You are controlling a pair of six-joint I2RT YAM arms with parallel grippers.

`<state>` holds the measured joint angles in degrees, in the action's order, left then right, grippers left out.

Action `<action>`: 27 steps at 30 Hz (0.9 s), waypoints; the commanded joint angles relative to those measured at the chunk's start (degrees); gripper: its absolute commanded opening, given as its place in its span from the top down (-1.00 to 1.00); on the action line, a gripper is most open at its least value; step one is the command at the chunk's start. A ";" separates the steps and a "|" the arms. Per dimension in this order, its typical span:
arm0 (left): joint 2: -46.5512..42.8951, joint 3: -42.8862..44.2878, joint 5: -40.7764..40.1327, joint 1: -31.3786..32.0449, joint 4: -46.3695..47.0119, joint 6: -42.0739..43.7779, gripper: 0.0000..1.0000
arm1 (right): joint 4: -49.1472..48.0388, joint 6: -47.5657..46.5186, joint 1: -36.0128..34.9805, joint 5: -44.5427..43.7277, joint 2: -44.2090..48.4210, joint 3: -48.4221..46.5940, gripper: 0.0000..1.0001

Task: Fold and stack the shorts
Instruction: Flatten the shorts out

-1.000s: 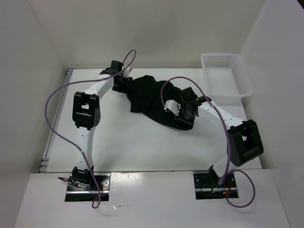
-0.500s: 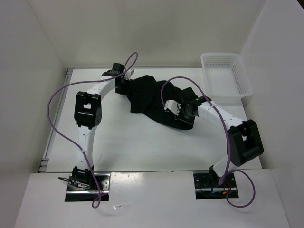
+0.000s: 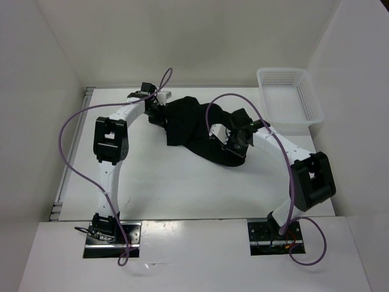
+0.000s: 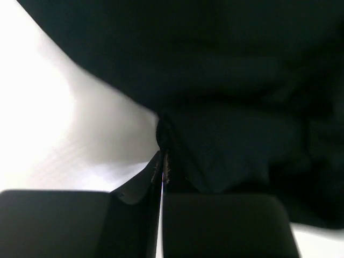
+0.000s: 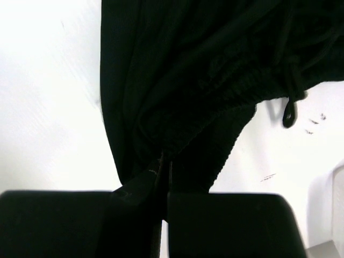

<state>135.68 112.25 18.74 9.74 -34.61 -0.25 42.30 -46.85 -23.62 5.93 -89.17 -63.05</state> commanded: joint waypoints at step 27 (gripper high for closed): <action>-27.55 -22.91 8.45 -25.73 -39.83 0.25 1.00 | 4.97 10.74 4.55 17.10 -2.78 -18.65 1.00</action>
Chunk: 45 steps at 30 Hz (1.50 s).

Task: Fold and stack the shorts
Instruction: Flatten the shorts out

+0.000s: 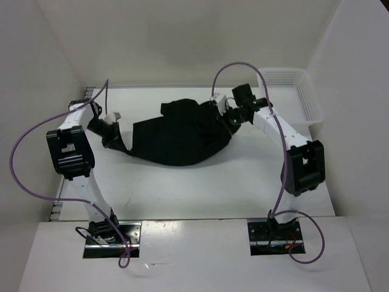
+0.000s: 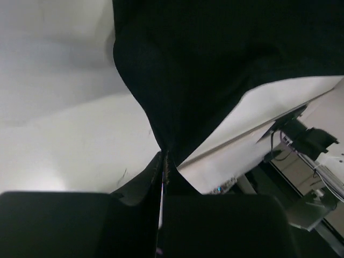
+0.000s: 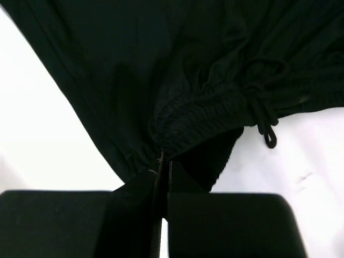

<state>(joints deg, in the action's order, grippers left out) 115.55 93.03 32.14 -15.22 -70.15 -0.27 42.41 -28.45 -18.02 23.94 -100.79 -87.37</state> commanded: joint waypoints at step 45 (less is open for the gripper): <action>17.33 28.15 -22.21 27.17 31.93 0.27 -0.53 | -22.19 13.07 5.36 -18.66 2.89 11.44 -0.03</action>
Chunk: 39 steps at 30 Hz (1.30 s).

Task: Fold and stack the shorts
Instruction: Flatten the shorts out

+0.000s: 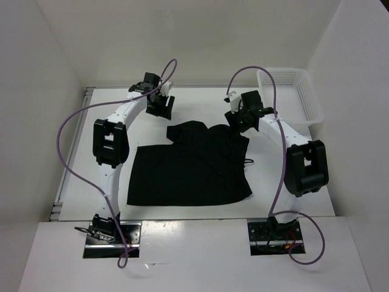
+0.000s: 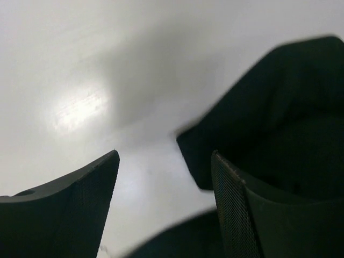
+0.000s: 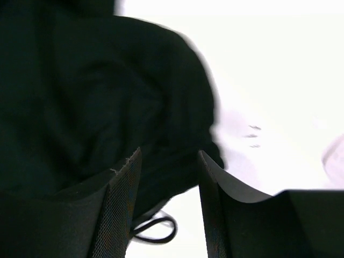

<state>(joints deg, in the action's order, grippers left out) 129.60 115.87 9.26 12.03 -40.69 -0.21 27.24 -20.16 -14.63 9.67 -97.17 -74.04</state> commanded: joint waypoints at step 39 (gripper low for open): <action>-10.58 -10.03 -2.49 -12.47 4.04 0.21 0.75 | -7.65 -5.66 1.72 -7.21 -11.12 -2.16 0.99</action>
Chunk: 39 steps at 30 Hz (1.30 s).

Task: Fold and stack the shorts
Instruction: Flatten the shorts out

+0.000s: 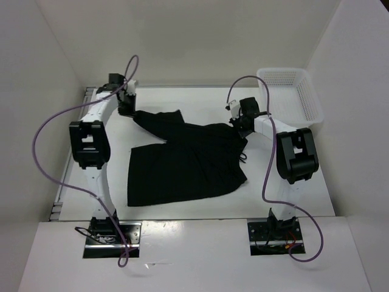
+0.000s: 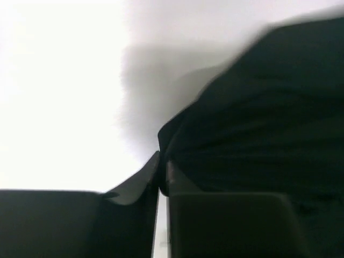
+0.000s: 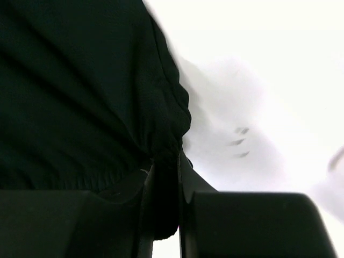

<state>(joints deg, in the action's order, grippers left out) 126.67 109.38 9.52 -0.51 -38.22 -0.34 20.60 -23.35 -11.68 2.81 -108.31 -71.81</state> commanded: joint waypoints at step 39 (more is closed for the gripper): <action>41.20 64.73 -17.52 16.07 -8.72 0.34 -0.84 | 3.66 -7.58 -9.15 2.82 3.45 0.00 0.99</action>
<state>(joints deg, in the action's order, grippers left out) 166.89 171.96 -4.25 15.68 -47.33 -0.14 23.31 -30.98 -20.99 4.29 -108.16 -72.62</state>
